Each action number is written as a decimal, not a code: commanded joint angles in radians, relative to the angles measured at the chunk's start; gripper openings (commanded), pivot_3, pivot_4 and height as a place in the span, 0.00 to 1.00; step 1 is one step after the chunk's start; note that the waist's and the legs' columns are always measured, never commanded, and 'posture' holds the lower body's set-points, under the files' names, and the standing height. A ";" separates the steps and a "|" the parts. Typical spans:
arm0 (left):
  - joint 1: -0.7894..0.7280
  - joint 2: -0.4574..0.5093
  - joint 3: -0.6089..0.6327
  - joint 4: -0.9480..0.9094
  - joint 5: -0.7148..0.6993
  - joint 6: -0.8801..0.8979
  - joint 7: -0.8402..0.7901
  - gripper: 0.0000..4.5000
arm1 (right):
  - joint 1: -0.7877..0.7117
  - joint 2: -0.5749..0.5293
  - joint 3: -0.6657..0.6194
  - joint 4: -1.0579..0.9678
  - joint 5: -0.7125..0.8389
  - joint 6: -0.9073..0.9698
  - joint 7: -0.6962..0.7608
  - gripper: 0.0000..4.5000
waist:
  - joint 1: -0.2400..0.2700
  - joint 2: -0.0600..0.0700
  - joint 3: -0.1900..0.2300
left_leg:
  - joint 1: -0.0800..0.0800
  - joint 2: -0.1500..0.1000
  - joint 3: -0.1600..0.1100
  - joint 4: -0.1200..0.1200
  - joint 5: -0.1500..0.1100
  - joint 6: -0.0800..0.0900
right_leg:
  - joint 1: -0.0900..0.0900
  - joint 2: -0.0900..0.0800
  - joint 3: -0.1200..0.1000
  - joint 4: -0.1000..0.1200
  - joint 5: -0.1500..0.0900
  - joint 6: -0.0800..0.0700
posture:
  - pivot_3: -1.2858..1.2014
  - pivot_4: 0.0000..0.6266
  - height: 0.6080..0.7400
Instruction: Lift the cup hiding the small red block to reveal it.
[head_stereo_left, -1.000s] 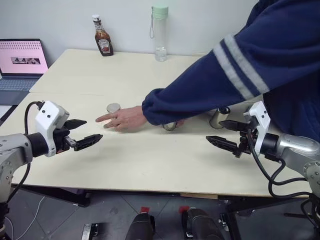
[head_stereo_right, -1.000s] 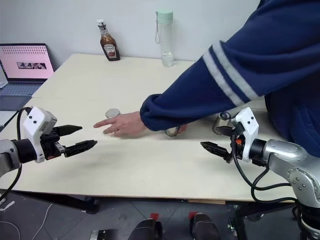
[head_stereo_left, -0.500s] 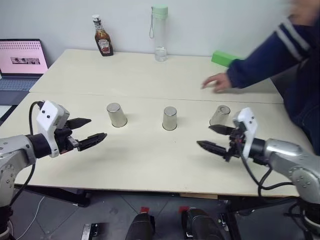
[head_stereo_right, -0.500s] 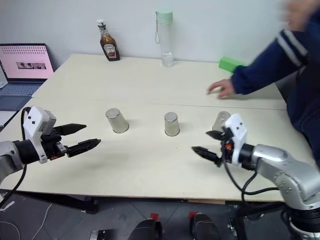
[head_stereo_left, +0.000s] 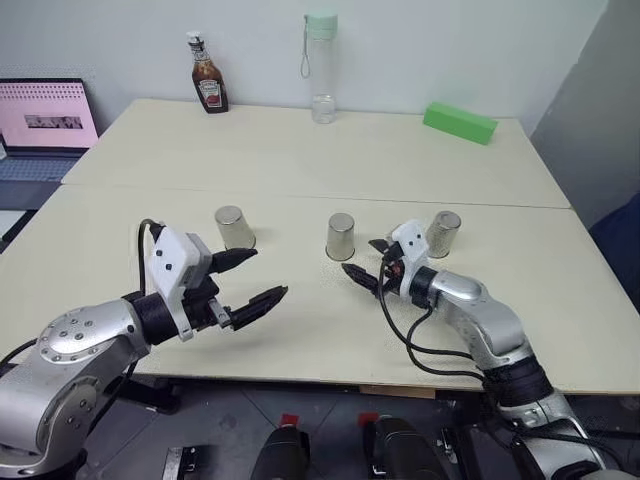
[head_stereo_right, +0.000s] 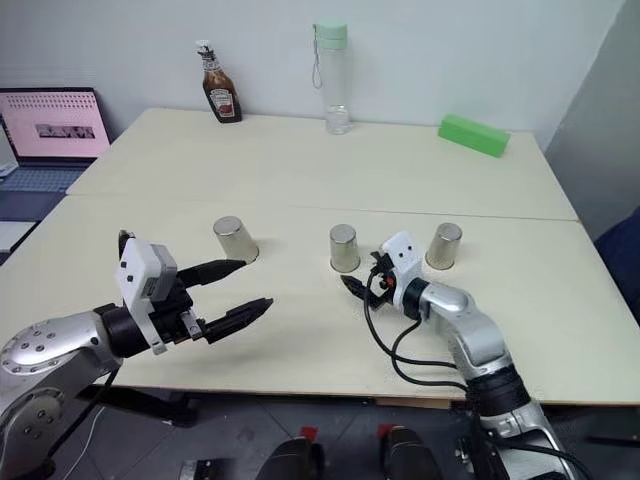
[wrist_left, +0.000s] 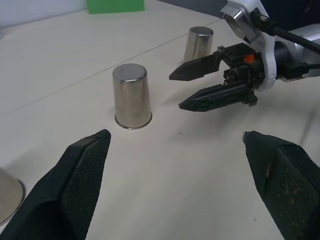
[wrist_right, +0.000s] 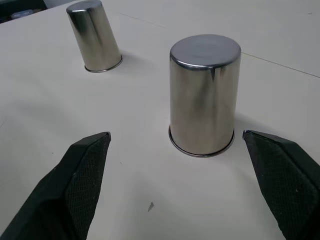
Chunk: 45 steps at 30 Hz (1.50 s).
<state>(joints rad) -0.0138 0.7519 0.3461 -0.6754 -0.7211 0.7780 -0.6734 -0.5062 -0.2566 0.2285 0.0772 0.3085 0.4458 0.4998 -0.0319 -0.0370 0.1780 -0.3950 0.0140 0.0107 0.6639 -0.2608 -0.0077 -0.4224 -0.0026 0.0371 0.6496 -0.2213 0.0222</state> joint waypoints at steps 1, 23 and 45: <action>-0.008 -0.002 -0.024 -0.031 -0.005 0.001 0.030 1.00 | -0.093 0.070 -0.007 0.155 -0.054 -0.110 -0.004 1.00 | -0.001 0.000 0.000 | 0.000 0.000 0.000 0.000 0.000 0.000 | 0.000 0.000 0.000 0.000 0.000 0.000 | 0.52 0.24 1.00; -0.056 0.004 -0.103 0.006 0.054 -0.031 0.041 1.00 | -0.275 0.204 -0.094 0.616 -0.185 -0.426 -0.022 0.61 | -0.002 0.001 0.000 | 0.001 0.000 0.000 -0.001 0.000 0.000 | 0.000 0.001 0.000 0.000 0.002 -0.003 | 0.52 0.24 1.00; -0.075 -0.009 -0.161 0.057 0.075 -0.045 0.022 1.00 | 0.019 0.102 -0.187 0.030 -0.120 -0.004 -0.128 0.60 | 0.000 0.001 0.001 | 0.000 0.000 0.000 -0.001 0.000 0.000 | 0.000 0.000 0.000 0.000 -0.001 -0.001 | 0.52 0.24 1.00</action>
<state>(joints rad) -0.0694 0.7407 0.1894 -0.6117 -0.6495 0.7537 -0.6446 -0.4786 -0.1677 0.0747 0.0873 0.1782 0.4888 0.3884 -0.0321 -0.0357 0.1788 -0.3946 0.0137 0.0108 0.6630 -0.2607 -0.0078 -0.4223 -0.0027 0.0375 0.6496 -0.2218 0.0211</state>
